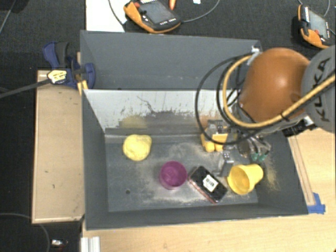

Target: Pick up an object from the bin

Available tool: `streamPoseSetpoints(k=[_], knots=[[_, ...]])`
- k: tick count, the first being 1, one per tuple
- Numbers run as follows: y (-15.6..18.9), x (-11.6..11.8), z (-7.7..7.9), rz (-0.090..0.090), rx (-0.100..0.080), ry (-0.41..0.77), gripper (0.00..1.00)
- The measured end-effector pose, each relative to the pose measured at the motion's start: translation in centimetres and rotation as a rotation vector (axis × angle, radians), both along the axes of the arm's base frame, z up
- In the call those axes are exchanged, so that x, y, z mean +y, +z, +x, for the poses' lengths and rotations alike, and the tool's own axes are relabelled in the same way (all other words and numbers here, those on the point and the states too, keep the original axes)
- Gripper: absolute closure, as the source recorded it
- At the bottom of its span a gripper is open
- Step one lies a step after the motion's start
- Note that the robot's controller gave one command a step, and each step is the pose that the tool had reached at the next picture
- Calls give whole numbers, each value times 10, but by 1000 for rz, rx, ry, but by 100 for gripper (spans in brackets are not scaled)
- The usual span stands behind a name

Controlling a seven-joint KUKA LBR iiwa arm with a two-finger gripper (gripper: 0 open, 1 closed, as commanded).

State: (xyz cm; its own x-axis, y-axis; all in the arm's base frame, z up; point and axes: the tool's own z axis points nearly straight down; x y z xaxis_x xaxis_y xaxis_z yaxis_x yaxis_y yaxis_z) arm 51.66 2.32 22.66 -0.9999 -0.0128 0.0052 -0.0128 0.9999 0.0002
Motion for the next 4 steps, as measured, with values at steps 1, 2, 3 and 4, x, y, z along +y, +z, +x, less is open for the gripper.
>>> streamPoseSetpoints(k=[1,2,3,4], knots=[[4,0,2,0,-8,-2,0],[-137,68,-28,2,-13,-100,0],[-64,78,-34,3,-24,-151,0],[-126,79,-24,6,-26,-221,0]])
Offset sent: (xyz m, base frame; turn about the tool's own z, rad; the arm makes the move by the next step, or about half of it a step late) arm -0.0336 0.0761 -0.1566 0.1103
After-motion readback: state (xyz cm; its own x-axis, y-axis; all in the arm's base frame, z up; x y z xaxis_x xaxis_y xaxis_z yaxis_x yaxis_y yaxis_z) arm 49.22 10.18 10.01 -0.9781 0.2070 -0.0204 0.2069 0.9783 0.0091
